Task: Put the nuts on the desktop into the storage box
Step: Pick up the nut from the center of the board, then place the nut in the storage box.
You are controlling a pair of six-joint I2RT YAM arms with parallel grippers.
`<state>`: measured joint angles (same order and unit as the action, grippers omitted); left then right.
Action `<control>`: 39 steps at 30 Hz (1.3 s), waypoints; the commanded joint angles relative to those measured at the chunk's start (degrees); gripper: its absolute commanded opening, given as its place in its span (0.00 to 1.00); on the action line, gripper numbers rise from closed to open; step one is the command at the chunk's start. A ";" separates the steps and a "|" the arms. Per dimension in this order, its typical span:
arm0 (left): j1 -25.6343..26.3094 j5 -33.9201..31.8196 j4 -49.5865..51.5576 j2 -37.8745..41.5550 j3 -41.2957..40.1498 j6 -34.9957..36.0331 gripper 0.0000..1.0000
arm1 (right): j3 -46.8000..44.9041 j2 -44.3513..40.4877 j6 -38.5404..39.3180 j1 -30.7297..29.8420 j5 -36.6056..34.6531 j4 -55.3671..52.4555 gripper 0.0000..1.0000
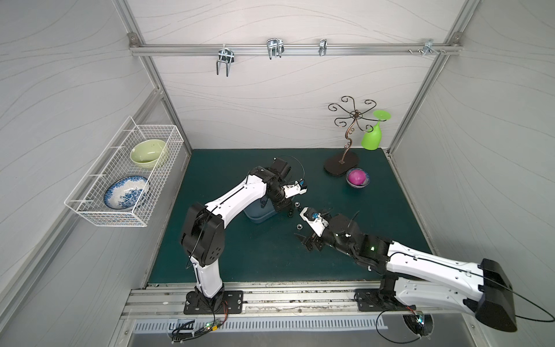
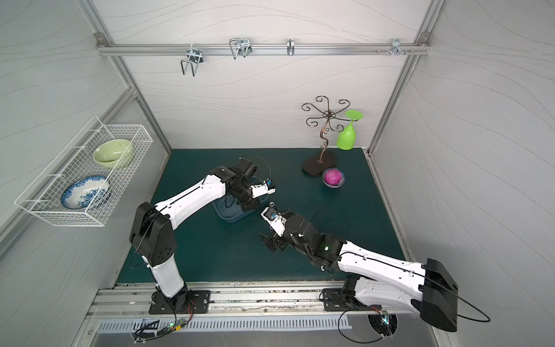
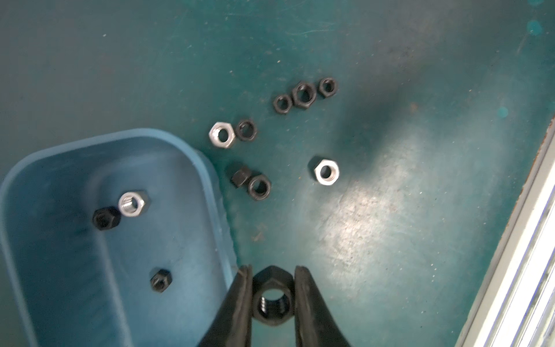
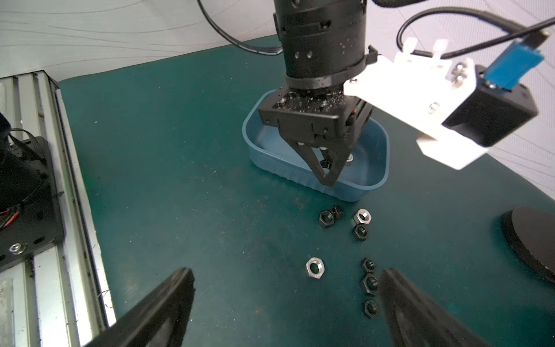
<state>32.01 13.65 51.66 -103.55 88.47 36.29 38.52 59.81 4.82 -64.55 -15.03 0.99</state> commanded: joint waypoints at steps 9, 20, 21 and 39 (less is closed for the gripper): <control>-7.38 -0.04 2.07 0.92 3.82 2.81 0.24 | 7.00 10.31 3.24 2.96 3.86 7.21 0.99; -14.04 0.34 -1.58 -2.57 2.33 2.40 0.23 | 14.34 22.83 2.76 6.79 8.75 9.79 0.99; -14.44 0.17 -1.92 -3.05 2.37 2.39 0.23 | 14.92 23.86 2.82 6.90 9.29 10.11 0.99; -16.59 -1.75 -8.76 -12.62 3.95 0.41 0.23 | 22.50 34.48 0.81 7.57 10.48 9.07 0.99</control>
<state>15.73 12.19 45.01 -114.43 89.97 37.30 59.77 92.71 6.39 -57.36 -5.19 9.54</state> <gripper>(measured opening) 0.240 0.989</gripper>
